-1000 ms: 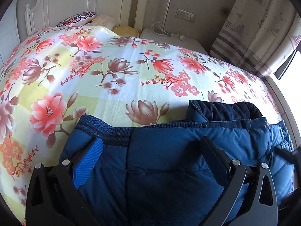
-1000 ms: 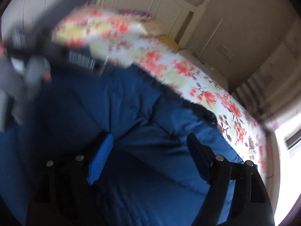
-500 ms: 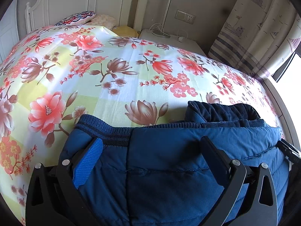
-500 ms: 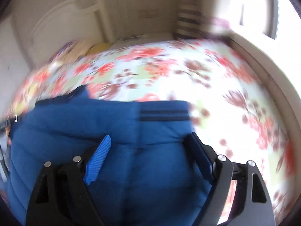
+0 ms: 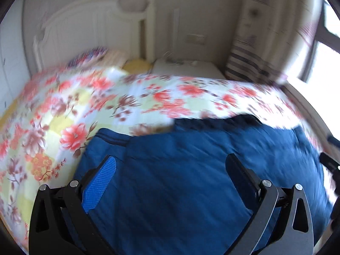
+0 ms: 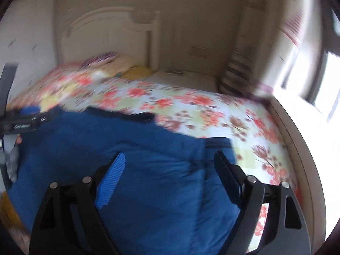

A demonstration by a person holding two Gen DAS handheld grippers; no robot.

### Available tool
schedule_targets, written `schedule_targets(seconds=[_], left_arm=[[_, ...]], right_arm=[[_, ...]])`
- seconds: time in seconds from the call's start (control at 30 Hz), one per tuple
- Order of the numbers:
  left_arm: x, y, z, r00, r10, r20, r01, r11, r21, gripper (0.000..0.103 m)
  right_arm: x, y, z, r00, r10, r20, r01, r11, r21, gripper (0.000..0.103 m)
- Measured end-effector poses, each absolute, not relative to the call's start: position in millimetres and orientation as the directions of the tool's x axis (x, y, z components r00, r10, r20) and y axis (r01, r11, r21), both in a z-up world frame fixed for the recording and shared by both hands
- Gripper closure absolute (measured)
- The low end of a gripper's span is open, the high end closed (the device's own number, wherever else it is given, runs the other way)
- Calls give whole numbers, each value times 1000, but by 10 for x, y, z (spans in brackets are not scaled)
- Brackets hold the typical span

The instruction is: Fold large clothes

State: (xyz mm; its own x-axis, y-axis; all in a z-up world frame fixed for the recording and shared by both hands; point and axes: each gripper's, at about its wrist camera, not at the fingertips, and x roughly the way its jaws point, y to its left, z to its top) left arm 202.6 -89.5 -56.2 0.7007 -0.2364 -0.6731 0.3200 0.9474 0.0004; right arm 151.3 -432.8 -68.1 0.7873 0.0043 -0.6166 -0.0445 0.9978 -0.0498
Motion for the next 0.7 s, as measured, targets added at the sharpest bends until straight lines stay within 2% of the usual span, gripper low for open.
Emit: schedule_targets(seconds=[0.1, 0.13, 0.33, 0.43, 0.53, 0.63, 0.7], left_arm=[[1860, -1219, -971, 670, -147, -727, 366, 918, 152, 4], [1821, -1238, -1037, 680, -143, -719, 366, 916, 164, 4], [1902, -1100, -1075, 644, -203, -737, 370, 927, 68, 4], [1892, -1100, -1087, 647, -205, -734, 369, 927, 68, 4], [1872, -1117, -1091, 648, -205, -734, 370, 927, 68, 4], [1882, -1101, -1097, 646, -214, -732, 371, 927, 56, 4], [1878, -1105, -1097, 648, -213, -731, 370, 927, 58, 4]], right_arm=[[1517, -3978, -930, 739, 49, -672, -139, 987, -81, 13], [1570, -3875, -1131, 706, 34, -708, -152, 983, -104, 12], [1584, -4001, -1172, 708, 57, -704, -110, 993, -30, 10], [1430, -4298, -1060, 743, -22, -669, 14, 1000, -17, 10], [1393, -4712, -1100, 719, -109, -686, 141, 990, -10, 10], [1351, -5032, -1291, 717, -22, -697, 157, 979, 132, 11], [1347, -5003, -1289, 718, -51, -695, 170, 980, 104, 11]])
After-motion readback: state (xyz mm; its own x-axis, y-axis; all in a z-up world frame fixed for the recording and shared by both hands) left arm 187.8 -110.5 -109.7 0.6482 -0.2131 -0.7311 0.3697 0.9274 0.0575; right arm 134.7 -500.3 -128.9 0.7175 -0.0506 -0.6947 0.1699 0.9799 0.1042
